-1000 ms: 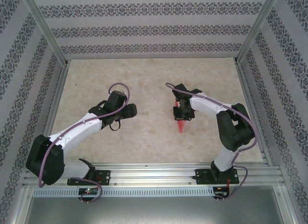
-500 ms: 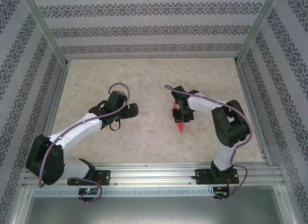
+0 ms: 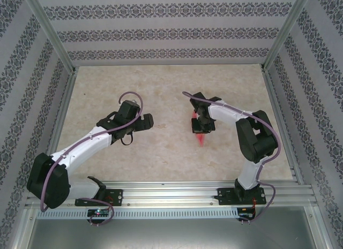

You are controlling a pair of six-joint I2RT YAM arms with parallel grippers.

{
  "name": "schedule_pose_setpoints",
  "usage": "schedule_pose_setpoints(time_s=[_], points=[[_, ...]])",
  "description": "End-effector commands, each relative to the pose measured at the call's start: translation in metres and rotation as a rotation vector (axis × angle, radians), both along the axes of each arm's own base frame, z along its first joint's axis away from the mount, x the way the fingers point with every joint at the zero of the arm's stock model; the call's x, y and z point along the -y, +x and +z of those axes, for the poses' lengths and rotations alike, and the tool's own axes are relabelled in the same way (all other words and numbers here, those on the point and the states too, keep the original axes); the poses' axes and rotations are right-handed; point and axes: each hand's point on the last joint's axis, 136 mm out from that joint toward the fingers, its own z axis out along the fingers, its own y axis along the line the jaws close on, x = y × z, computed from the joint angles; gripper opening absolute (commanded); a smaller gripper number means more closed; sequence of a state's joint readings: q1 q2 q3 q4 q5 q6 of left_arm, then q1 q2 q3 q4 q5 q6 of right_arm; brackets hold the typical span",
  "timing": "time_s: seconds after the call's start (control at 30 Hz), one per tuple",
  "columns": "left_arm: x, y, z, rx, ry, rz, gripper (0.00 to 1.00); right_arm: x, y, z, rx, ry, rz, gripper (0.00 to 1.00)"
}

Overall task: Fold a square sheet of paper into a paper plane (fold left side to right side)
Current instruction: Pick up the paper plane at the center of the table, then place the paper plane at the center of the table.

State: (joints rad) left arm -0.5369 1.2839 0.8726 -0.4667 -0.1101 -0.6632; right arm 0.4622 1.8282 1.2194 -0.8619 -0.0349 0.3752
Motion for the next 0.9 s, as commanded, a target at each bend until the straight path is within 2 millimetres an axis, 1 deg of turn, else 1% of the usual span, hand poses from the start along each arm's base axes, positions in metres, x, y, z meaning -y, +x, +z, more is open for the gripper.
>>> schedule_pose_setpoints(time_s=[0.0,0.1,0.23,0.37,0.5,0.73,0.87], points=[[-0.011,0.005,0.026,0.061,0.017,0.024,1.00,-0.005,0.027,0.020,0.047,-0.003,-0.040,0.03],[-0.010,0.003,0.030,0.062,0.019,0.008,1.00,-0.013,0.049,0.022,0.045,-0.009,-0.067,0.03],[-0.008,0.001,0.028,0.051,0.016,-0.005,1.00,-0.028,0.079,0.023,0.049,-0.002,-0.078,0.03],[-0.009,-0.001,0.025,0.044,0.022,-0.008,1.00,-0.034,0.097,0.020,0.046,-0.021,-0.072,0.04],[-0.009,-0.001,0.025,0.043,0.026,-0.011,1.00,-0.035,0.103,0.011,0.028,-0.044,-0.065,0.05],[-0.009,0.001,0.025,0.042,0.033,-0.007,1.00,-0.039,0.096,-0.010,-0.017,-0.057,-0.061,0.07],[-0.008,0.003,0.023,0.034,0.036,-0.009,1.00,-0.041,0.095,-0.012,-0.022,-0.057,-0.057,0.12]])
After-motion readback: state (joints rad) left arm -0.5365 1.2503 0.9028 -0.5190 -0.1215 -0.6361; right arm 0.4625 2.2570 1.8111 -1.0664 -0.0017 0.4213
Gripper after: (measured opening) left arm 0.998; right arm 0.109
